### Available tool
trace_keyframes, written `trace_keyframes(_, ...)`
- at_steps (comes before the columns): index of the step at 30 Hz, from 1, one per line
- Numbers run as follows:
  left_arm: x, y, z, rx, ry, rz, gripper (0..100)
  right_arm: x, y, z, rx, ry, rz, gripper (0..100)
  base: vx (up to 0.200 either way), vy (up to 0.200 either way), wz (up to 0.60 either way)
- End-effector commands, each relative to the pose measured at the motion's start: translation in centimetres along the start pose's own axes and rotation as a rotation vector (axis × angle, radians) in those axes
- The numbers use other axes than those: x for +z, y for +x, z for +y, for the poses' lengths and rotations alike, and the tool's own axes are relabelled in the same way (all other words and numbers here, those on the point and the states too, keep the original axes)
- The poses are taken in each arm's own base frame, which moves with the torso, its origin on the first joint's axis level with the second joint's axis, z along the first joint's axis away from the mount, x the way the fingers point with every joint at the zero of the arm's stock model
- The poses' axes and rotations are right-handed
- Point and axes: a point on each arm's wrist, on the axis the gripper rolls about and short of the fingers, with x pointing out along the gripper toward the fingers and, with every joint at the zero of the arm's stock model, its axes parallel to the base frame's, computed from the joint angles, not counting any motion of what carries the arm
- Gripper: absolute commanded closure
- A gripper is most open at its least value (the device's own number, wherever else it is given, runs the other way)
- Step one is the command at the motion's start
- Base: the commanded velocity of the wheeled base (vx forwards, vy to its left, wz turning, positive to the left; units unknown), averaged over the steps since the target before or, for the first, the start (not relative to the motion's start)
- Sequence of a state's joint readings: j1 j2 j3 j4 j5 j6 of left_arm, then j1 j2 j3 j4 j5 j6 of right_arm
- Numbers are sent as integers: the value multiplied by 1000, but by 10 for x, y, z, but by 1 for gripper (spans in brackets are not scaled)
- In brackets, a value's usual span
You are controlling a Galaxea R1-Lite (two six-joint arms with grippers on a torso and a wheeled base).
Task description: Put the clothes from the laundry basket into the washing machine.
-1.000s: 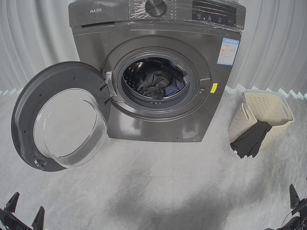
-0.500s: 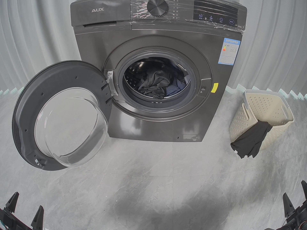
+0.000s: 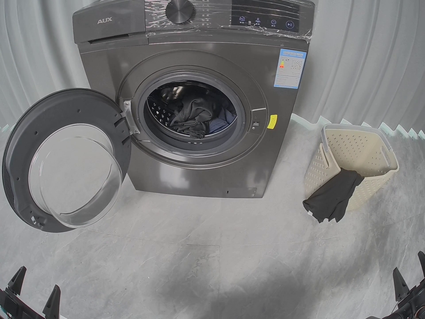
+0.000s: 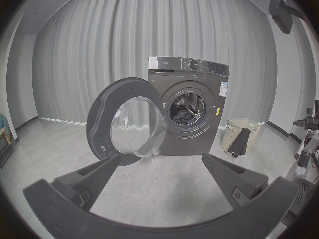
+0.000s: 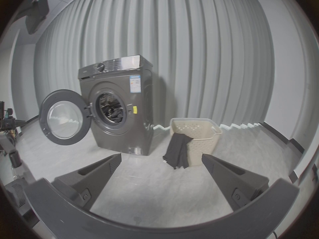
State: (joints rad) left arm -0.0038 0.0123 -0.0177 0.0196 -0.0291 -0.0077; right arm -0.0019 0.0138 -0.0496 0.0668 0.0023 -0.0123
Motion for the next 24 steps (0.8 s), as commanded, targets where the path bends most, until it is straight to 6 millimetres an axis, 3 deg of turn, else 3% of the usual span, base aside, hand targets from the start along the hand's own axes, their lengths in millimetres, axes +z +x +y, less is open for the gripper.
trace_keyframes(1,-4,0,0,1,-5,0,0,0,0,-1,-40,16,-8,0,0,-200,0)
trace_keyframes(9,-4,0,0,1,-6,0,0,-1,1,-4,-192,14,-30,0,0,-200,0)
trace_keyframes(13,-4,0,0,-1,0,0,0,-7,3,1,30,23,-5,0,0,-200,0)
trace_keyframes(24,-4,0,0,-1,0,0,0,-7,3,0,-5,15,-17,0,0,-200,0)
